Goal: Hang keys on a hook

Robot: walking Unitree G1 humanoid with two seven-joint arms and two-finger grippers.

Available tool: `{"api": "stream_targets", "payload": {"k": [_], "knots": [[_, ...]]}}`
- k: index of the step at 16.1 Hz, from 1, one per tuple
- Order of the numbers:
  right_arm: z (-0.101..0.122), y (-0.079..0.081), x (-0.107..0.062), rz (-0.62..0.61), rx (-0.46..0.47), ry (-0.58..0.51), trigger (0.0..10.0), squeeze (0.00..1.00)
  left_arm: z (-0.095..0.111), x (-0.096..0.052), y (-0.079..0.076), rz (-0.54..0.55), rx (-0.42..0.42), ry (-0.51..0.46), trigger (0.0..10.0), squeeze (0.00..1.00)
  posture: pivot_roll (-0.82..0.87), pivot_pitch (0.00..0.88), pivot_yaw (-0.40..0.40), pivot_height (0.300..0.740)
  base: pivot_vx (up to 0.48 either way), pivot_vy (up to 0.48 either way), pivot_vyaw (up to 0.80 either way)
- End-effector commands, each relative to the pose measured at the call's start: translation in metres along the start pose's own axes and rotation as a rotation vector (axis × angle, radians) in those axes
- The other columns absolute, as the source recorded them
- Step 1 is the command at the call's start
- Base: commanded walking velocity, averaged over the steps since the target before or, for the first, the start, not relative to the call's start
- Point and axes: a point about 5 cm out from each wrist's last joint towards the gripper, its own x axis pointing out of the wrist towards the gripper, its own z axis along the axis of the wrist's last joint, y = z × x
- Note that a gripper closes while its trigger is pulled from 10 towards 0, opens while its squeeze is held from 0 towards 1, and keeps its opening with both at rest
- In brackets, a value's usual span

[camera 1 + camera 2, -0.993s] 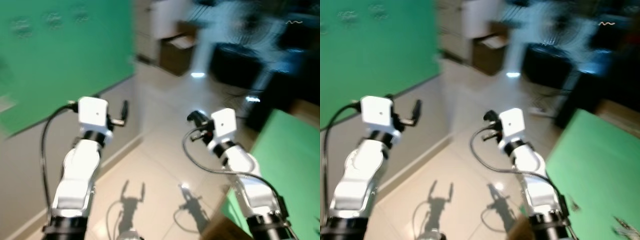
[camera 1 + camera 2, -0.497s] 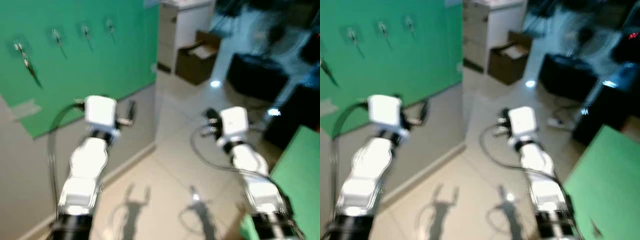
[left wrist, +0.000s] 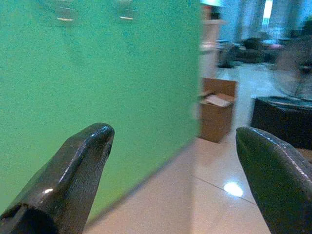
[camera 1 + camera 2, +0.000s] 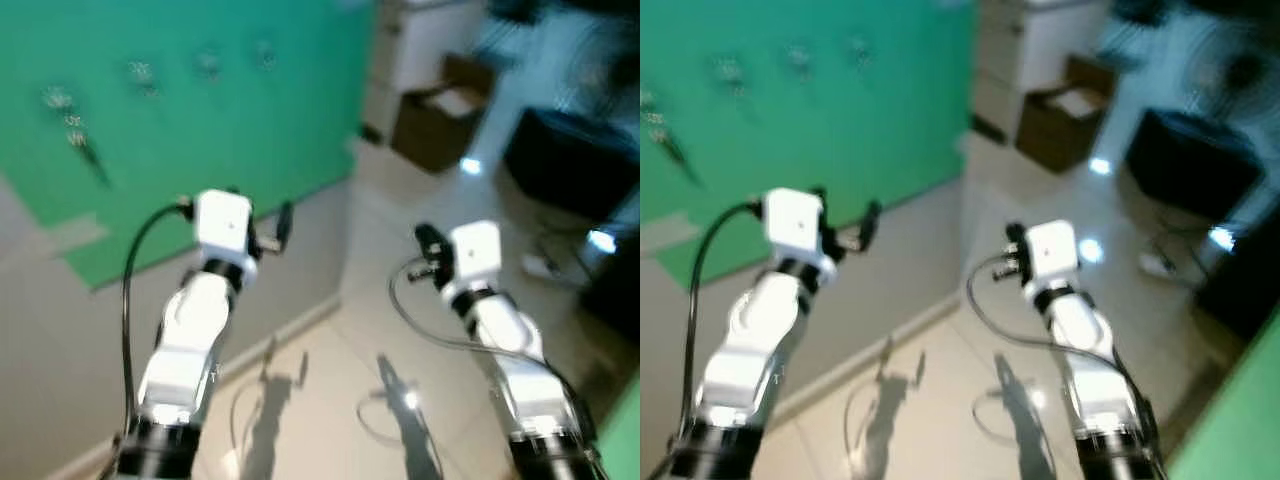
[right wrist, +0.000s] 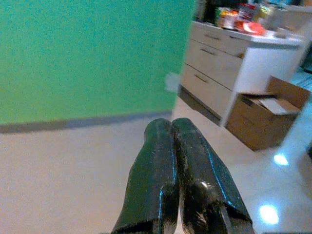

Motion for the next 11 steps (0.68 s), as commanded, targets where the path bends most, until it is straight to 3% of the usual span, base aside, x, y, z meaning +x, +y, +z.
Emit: {"api": "stream_targets", "payload": {"k": [1,9,11], "knots": [[0.012,0.015,0.004,0.098,0.02,-0.056,10.0,0.0,0.0,-0.003,0.012,0.031,0.018,-0.001,10.0,0.0,-0.03,0.0,-0.017,0.74,0.401,0.0,0.8],[0.027,0.02,0.0,0.301,0.055,-0.13,10.0,0.0,0.003,-0.004,0.012,0.027,0.036,-0.016,10.0,0.0,-0.03,0.0,-0.028,0.74,0.402,0.0,0.8],[0.025,0.02,-0.008,0.369,0.088,-0.117,10.0,0.0,0.004,-0.009,0.008,-0.018,0.012,-0.024,10.0,0.0,-0.03,0.0,-0.025,0.74,0.0,0.0,0.4]]}}
